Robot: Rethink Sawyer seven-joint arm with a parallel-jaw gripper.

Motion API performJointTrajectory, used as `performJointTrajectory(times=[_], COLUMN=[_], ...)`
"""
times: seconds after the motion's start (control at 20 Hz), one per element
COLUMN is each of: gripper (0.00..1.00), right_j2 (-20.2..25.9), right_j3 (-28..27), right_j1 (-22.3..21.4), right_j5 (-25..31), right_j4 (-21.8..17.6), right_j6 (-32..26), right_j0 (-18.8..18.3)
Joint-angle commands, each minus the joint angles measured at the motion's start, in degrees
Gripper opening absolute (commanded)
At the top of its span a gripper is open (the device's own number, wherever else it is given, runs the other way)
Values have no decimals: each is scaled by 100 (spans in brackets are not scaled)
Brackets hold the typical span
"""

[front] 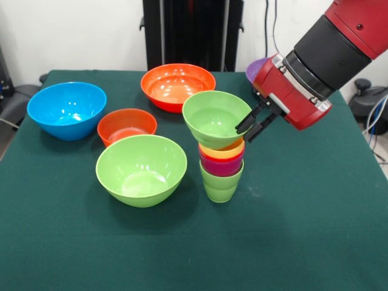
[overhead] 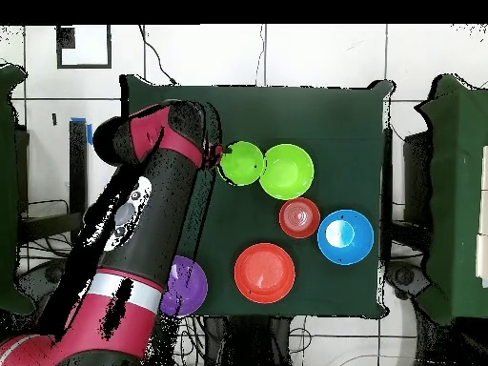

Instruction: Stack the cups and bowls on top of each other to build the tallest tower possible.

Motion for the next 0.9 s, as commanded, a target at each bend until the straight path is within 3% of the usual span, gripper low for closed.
performJointTrajectory(times=[0.05,0.9], gripper=[0,0], right_j2=[438,453], right_j3=[13,-190], right_j1=[205,322], right_j5=[502,623], right_j4=[-26,30], right_j6=[324,415], right_j0=[30,41])
